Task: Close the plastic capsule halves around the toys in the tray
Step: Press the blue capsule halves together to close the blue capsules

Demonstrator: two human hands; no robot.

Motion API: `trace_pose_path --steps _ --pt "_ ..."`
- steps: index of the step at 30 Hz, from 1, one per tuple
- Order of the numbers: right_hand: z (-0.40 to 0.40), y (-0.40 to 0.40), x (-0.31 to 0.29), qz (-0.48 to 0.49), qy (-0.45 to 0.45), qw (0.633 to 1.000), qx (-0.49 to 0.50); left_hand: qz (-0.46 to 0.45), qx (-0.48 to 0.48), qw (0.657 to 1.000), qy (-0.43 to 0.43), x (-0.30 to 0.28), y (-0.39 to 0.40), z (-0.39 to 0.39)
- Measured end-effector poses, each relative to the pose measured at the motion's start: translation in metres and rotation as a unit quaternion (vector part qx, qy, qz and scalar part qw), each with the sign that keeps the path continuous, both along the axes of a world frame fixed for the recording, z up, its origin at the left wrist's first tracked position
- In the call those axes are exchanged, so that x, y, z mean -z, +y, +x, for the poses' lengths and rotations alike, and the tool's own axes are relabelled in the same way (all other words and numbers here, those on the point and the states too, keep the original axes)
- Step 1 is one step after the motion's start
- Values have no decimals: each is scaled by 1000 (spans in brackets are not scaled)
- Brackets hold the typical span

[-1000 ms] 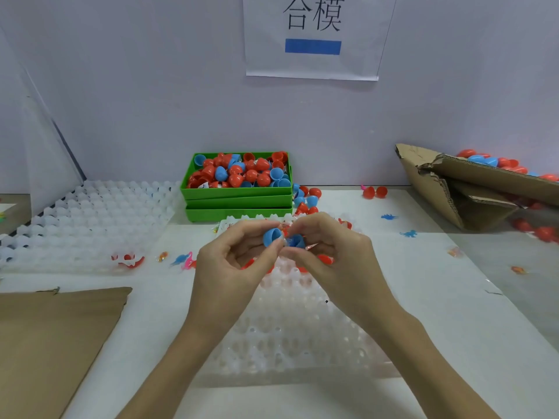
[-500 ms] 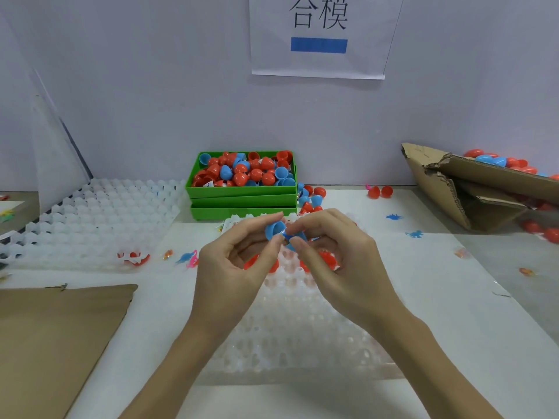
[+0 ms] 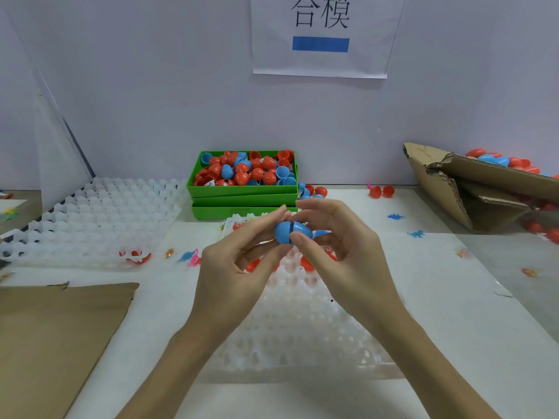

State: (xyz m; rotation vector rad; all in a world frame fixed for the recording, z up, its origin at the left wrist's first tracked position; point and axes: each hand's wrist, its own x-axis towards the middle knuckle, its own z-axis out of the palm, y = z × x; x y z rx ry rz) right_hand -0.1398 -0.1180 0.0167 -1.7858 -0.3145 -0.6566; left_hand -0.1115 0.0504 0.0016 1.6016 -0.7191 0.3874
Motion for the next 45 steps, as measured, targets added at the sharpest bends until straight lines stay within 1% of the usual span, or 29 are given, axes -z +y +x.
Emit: trace_pose_path --steps 3,7,11,17,22,25,29,31,33,35,39,45 --pt "-1 0 1 27 -6 1000 -12 -14 -10 1000 -15 0 2 1" --pt "-1 -1 0 59 29 997 -47 -4 -28 999 -38 1 3 5" --pt "0 -7 0 56 49 995 -69 8 -58 997 -53 4 2 6" --pt "0 -8 -1 67 55 994 -65 -8 -37 999 -31 2 -1 5" --pt "0 -6 0 105 51 991 -67 -33 -10 999 5 -1 1 7" --pt "1 -2 5 104 62 991 -64 -15 -33 999 8 0 4 9" --pt "0 8 11 104 57 989 -91 7 -75 997 -22 1 4 8" --pt "-1 14 14 85 48 993 -62 27 -87 995 -46 1 3 6" --pt "-2 19 16 40 38 998 -11 49 -96 992 -68 2 3 5" --pt "-3 21 17 10 29 999 17 63 -108 988 -90 2 2 5" --pt "-4 22 18 -2 16 999 37 78 -113 985 -107 3 1 4" --pt "-5 25 19 -14 14 997 74 87 -92 987 -99 2 1 2"
